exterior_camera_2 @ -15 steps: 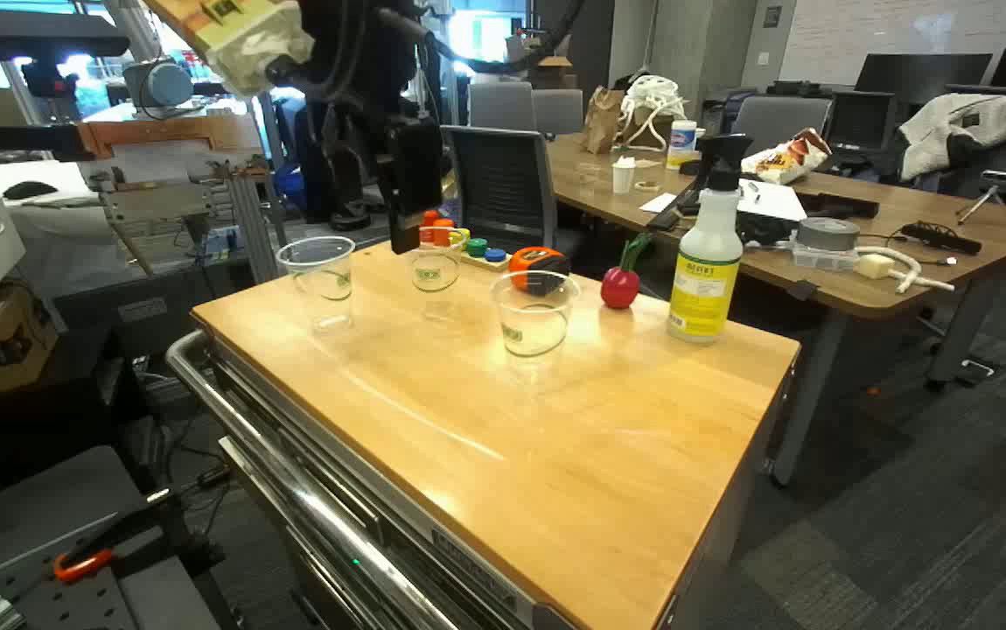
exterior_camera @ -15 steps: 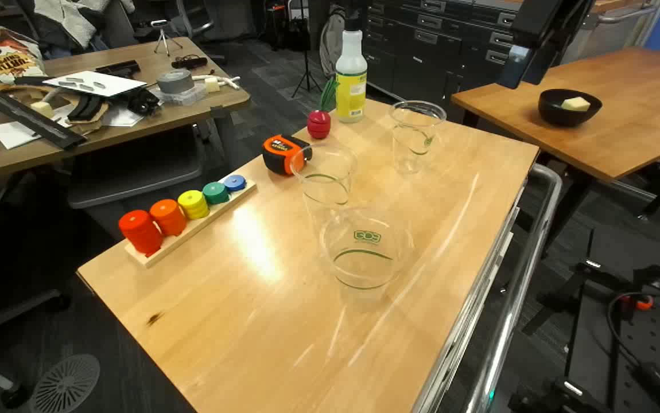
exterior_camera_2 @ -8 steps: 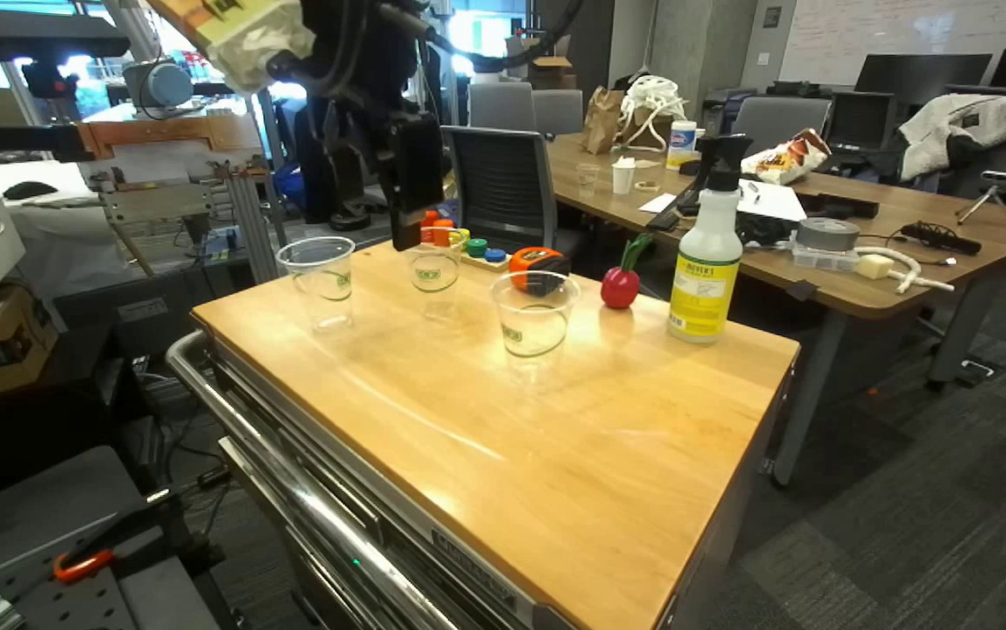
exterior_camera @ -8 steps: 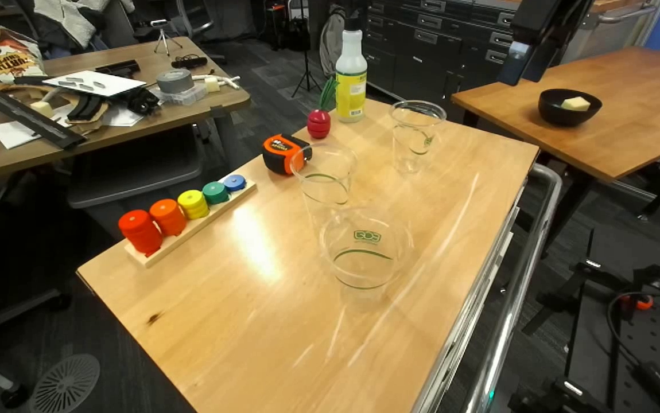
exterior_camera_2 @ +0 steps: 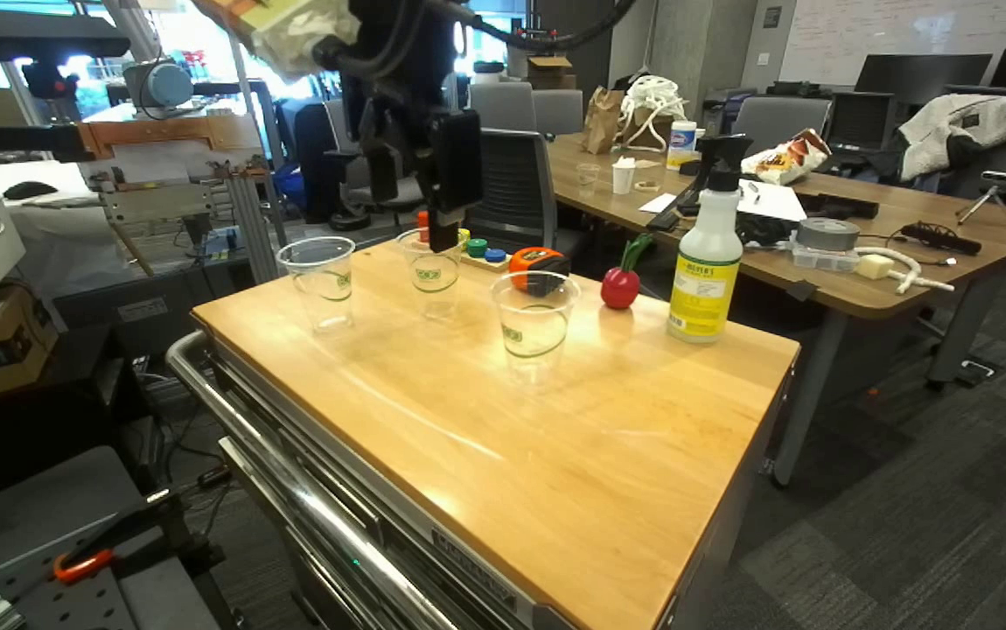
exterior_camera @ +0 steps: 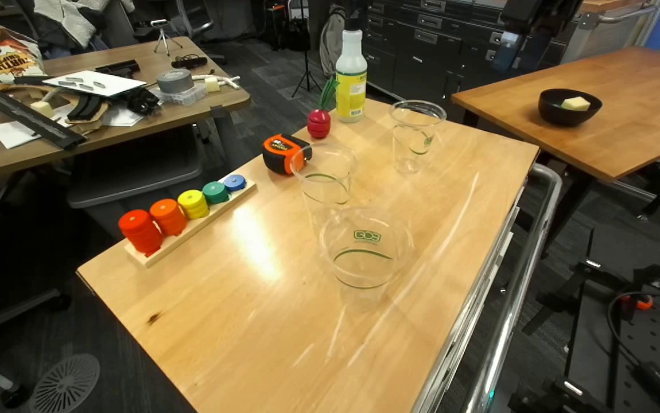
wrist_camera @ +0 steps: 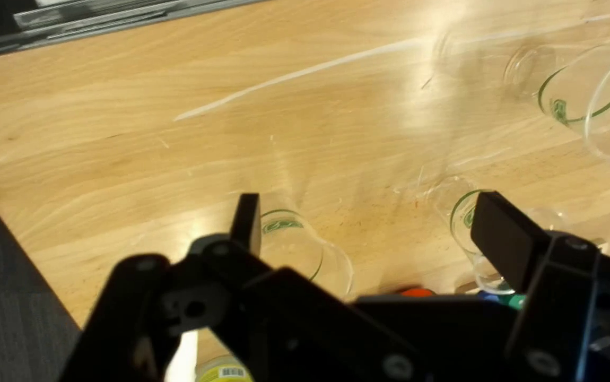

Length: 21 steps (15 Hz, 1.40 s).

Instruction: Stack the cups on the table

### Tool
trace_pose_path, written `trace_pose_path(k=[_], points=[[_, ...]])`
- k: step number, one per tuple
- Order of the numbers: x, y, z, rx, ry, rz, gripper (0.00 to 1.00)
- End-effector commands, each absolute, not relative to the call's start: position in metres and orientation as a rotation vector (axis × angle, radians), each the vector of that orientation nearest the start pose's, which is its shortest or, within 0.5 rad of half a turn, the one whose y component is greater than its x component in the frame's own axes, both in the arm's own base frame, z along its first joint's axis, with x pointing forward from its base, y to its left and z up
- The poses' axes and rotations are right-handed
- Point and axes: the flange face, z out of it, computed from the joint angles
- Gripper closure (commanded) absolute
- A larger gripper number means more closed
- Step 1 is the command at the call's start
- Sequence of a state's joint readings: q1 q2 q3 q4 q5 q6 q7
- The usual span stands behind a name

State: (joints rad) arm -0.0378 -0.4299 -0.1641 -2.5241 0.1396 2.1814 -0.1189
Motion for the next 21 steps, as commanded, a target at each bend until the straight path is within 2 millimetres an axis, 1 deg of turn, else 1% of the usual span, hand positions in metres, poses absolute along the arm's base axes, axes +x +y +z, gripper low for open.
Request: trace_pose_path(k=[1, 3, 4, 8, 10, 15, 18, 19, 20, 21], points=[[0.441, -0.113, 0.444, -2.980, 0.265, -0.123, 0.00], [0.457, -0.122, 0.440, -2.964, 0.262, -0.083, 0.00], [0.466, -0.124, 0.436, -2.955, 0.242, -0.059, 0.00], [0.499, -0.120, 0.413, -2.927, 0.164, 0.045, 0.00], [0.512, -0.118, 0.399, -2.966, 0.138, 0.098, 0.00], [0.529, -0.115, 0.371, -3.024, 0.090, 0.186, 0.00], [0.531, -0.115, 0.357, -3.081, 0.045, 0.243, 0.00], [0.531, -0.114, 0.354, -3.092, 0.028, 0.255, 0.25], [0.531, -0.113, 0.351, -3.101, 0.007, 0.264, 0.28], [0.531, -0.112, 0.348, -3.100, -0.010, 0.264, 0.35]])
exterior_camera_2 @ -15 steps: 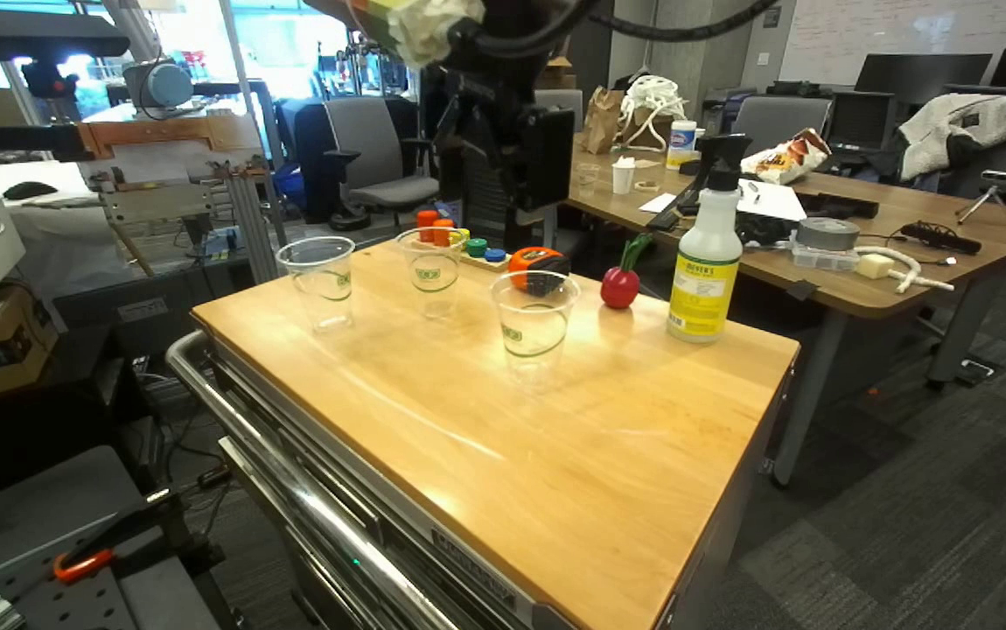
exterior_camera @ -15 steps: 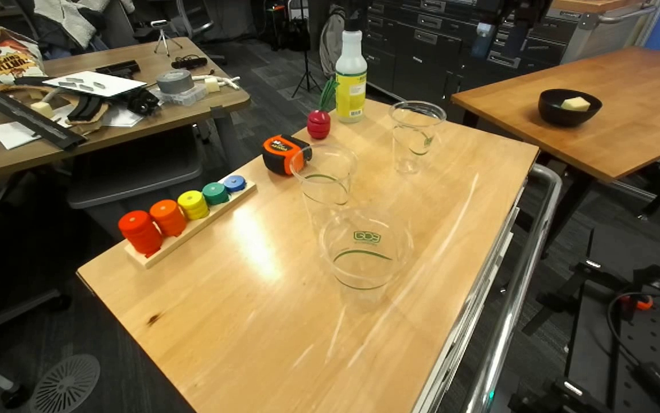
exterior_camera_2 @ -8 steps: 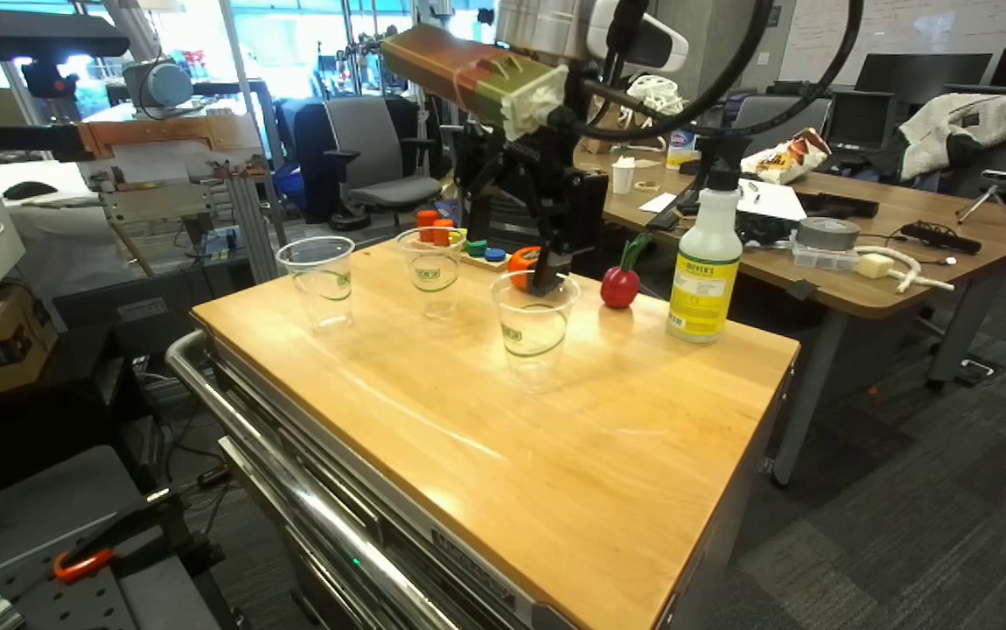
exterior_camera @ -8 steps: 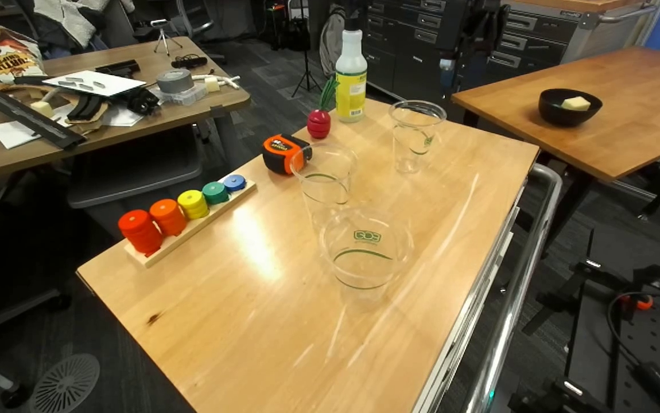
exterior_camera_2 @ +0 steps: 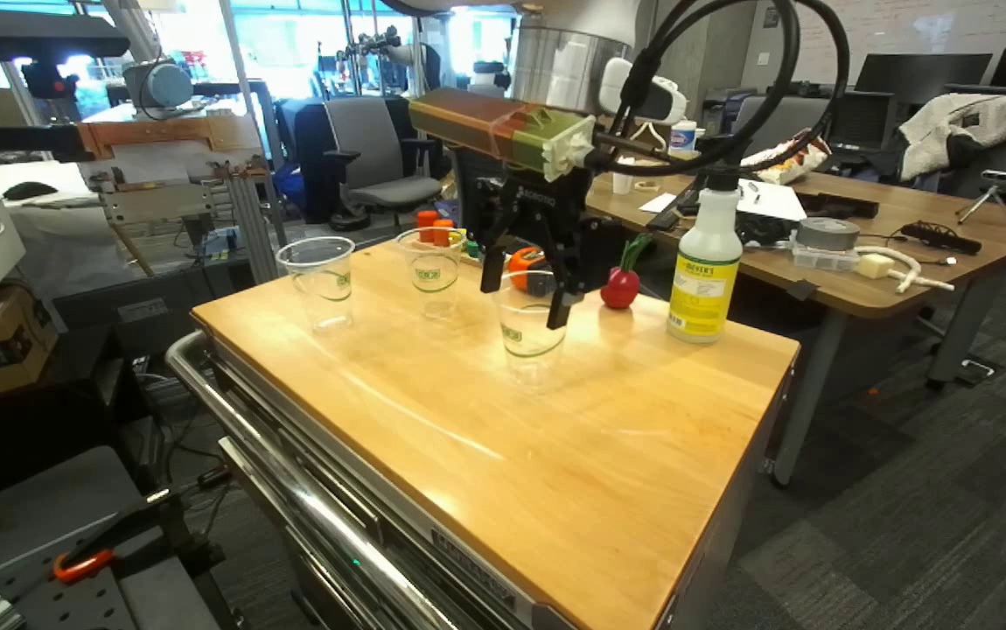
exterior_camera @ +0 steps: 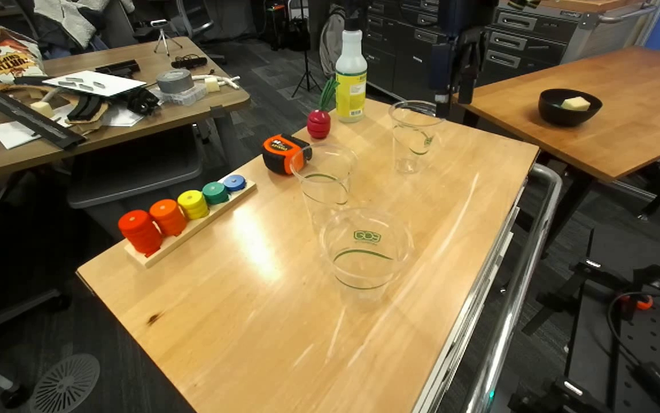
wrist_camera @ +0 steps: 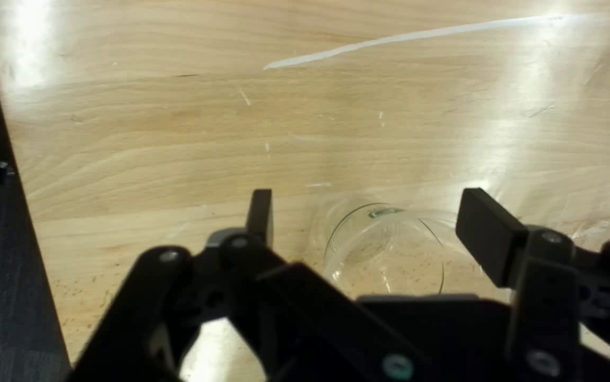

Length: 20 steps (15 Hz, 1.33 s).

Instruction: Stack the cups on the table

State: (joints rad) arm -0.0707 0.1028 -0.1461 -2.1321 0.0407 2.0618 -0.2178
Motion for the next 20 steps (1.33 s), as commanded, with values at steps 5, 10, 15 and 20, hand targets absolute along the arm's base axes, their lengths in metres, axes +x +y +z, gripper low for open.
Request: trace_pose_path(k=[5, 10, 15, 20], points=[[0.533, -0.102, 0.343, -3.119, -0.036, 0.201, 0.74], [0.537, -0.098, 0.338, -3.123, -0.032, 0.123, 1.00], [0.541, -0.088, 0.339, -3.102, -0.051, 0.129, 0.98], [0.541, -0.077, 0.369, -3.103, 0.054, 0.347, 0.97]])
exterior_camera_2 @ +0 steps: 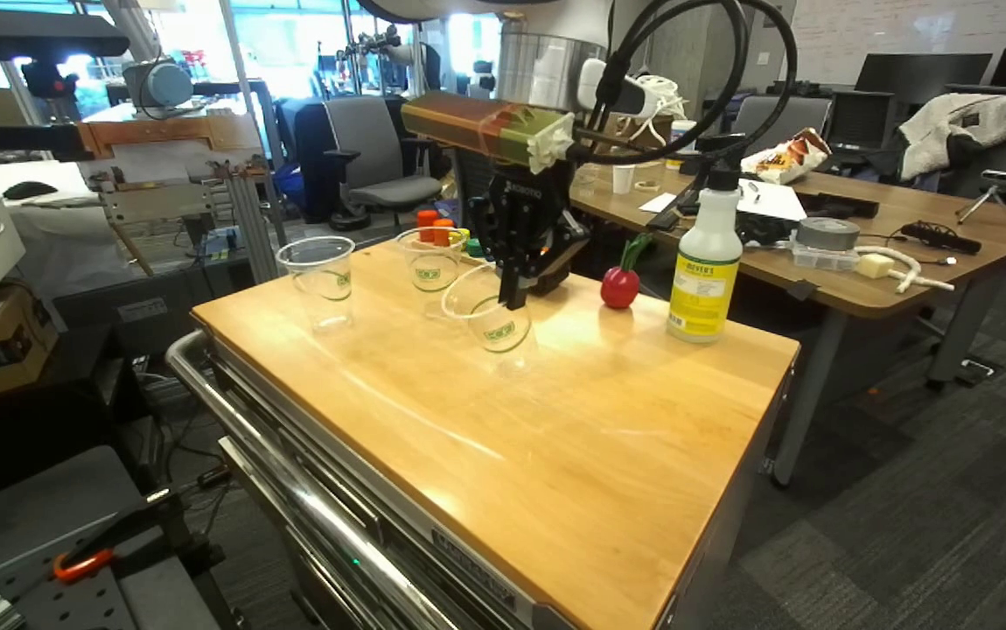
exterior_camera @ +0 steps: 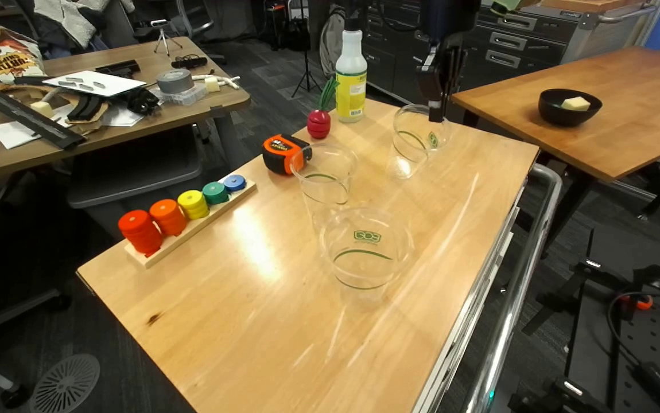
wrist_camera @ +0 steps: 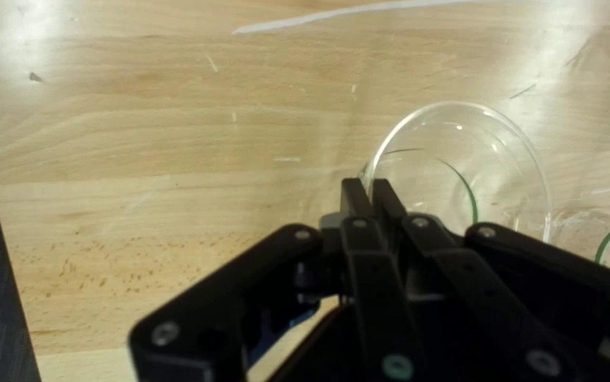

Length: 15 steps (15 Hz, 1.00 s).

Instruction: Stack the cups on the table

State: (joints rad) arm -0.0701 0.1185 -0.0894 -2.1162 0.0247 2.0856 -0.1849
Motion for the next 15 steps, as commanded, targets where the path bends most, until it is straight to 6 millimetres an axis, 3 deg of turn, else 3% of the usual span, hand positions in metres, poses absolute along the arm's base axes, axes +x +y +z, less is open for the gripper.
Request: trace_pose_path(k=[1, 6, 9, 11, 15], points=[[0.542, -0.072, 0.381, -3.089, 0.085, 0.412, 0.98], [0.568, -0.035, 0.445, -3.042, 0.109, 0.520, 0.98], [0.585, -0.013, 0.470, -2.990, 0.096, 0.519, 0.97], [0.595, 0.002, 0.476, -2.958, 0.074, 0.520, 0.97], [0.615, 0.034, 0.467, -2.895, -0.007, 0.507, 0.97]])
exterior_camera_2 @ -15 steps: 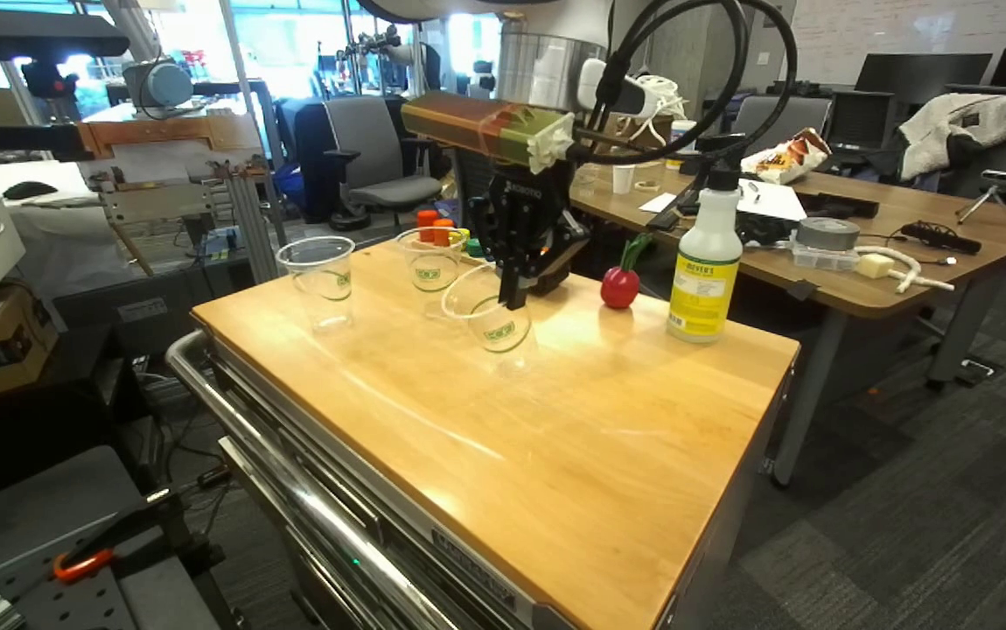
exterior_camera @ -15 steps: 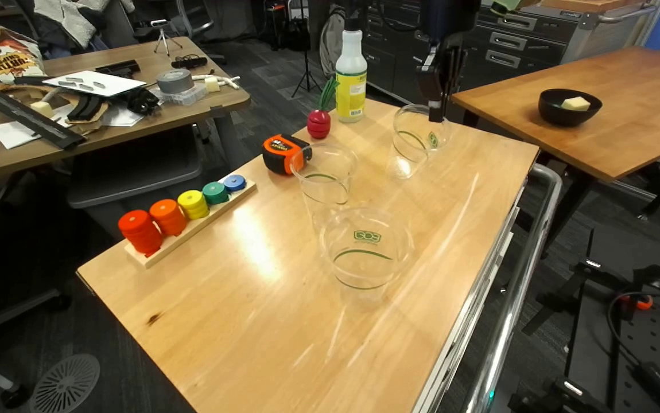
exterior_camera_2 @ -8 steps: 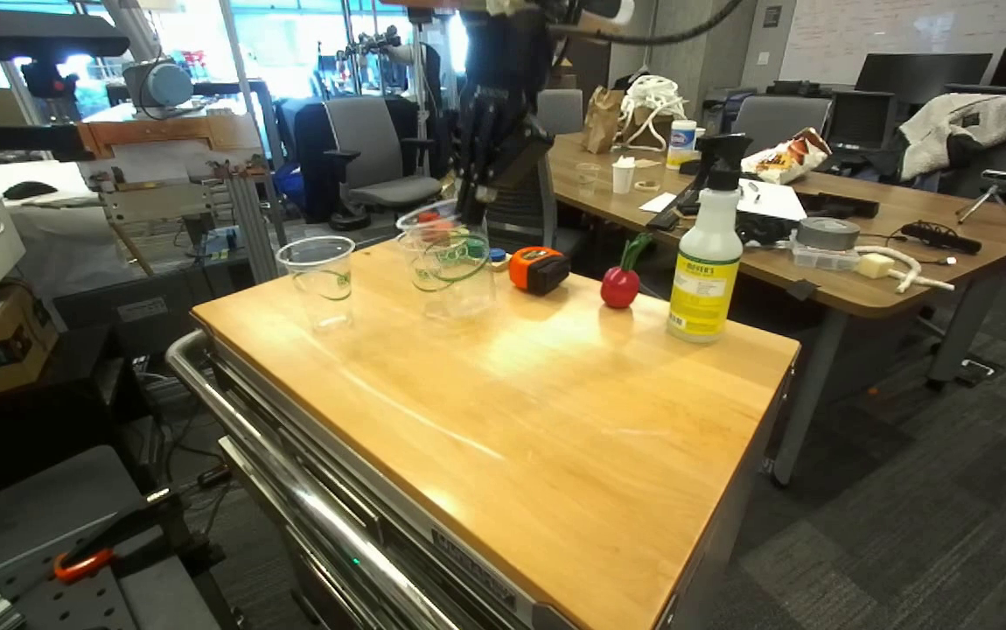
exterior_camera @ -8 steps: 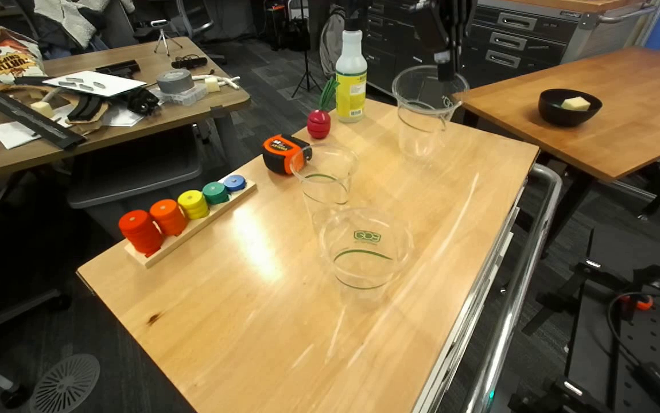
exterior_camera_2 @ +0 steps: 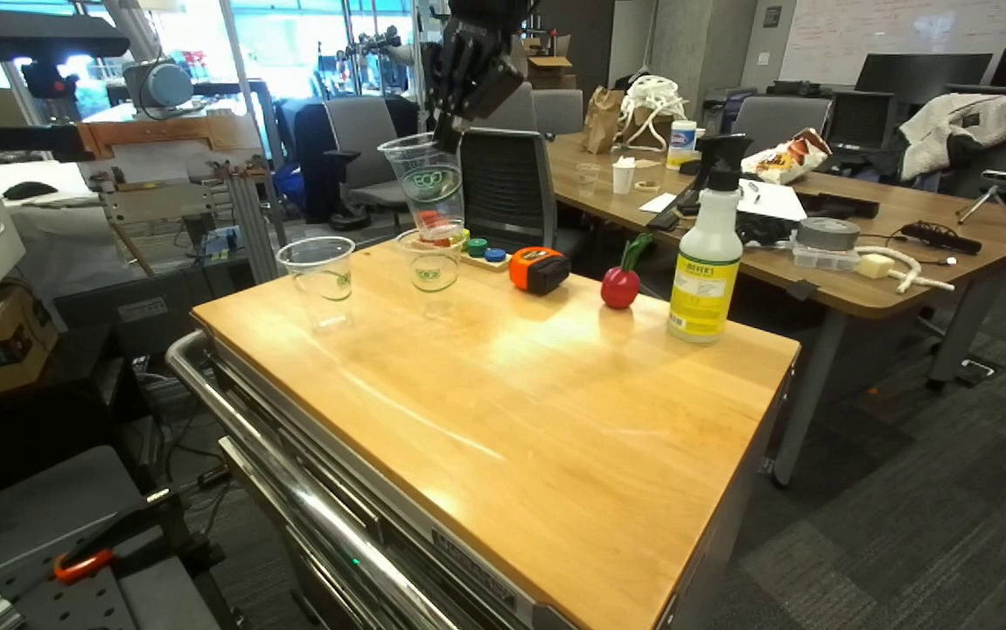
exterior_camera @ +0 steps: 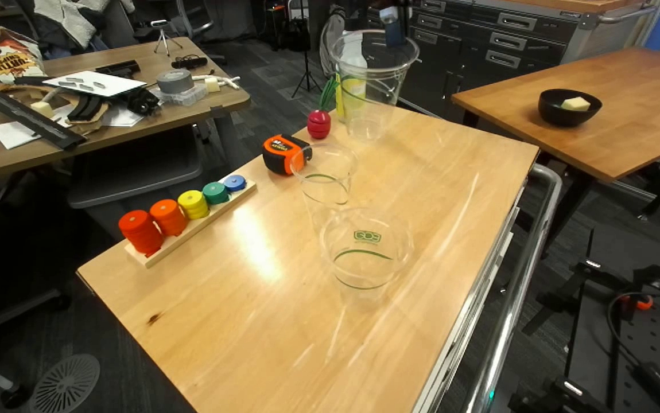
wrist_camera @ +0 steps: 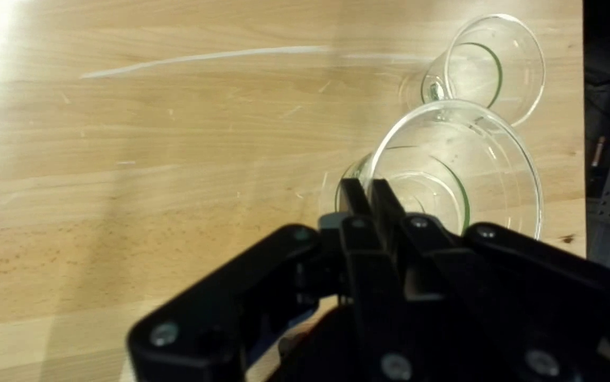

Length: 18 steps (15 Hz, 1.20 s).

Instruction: Stack the cups on the table

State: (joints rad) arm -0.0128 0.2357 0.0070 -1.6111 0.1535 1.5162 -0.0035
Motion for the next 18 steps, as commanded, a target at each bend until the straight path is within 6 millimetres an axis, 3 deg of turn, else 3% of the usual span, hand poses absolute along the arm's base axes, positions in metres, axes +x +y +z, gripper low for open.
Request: trace_pose_path(k=[1, 6, 9, 18], points=[[0.618, 0.043, 0.464, -2.882, -0.031, 0.510, 0.97], [0.628, 0.077, 0.446, -2.872, -0.135, 0.539, 0.98], [0.631, 0.085, 0.430, -2.881, -0.232, 0.539, 0.98], [0.632, 0.074, 0.386, -2.882, -0.439, 0.529, 0.98]])
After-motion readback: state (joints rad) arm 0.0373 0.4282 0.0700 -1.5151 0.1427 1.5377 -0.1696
